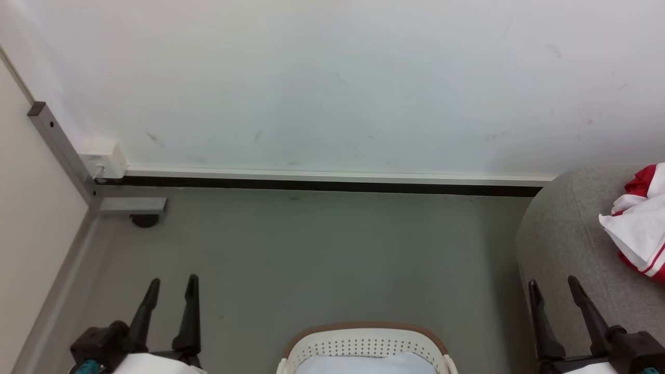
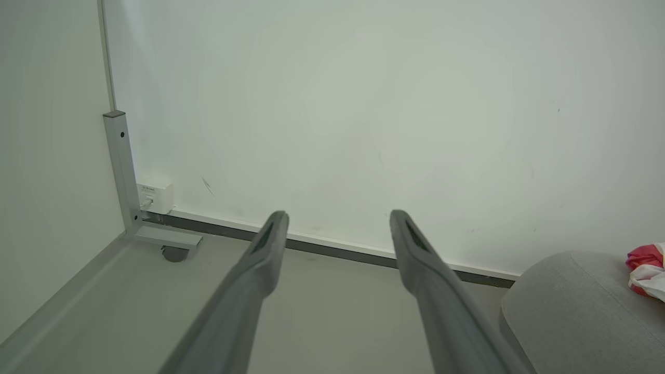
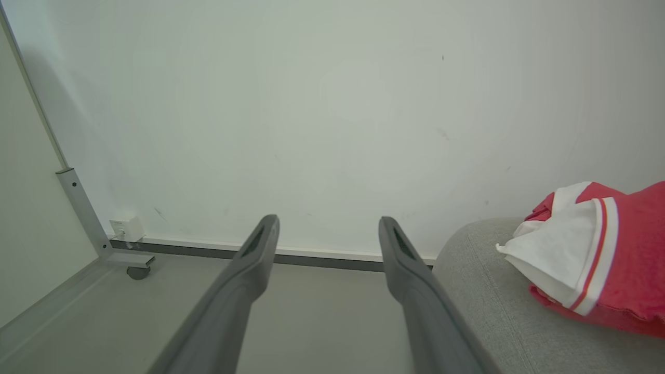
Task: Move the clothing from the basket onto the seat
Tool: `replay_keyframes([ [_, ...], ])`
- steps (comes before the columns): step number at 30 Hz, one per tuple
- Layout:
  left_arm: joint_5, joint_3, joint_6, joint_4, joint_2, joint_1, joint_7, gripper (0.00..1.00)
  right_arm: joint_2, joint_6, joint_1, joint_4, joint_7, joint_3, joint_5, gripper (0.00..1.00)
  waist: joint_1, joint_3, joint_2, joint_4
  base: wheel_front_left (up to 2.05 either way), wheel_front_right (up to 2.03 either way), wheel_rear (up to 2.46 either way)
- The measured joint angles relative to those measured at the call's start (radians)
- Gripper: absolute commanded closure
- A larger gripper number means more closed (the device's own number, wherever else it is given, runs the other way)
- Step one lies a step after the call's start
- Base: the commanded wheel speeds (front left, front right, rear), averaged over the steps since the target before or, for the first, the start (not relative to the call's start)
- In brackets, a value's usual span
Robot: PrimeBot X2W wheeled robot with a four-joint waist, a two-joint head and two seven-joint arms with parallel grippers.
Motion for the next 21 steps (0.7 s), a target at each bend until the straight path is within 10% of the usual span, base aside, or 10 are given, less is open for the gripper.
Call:
replay_keyframes([
  [21, 0.023, -0.041, -0.002, 0.013, 0.024, -0.002, 0.000, 0.00, 0.004, 0.000, 0.000, -0.021, 0.000, 0.002, 0.009, 0.00, 0.0000, 0.000, 0.0000, -0.015, 0.00, 0.00, 0.00],
])
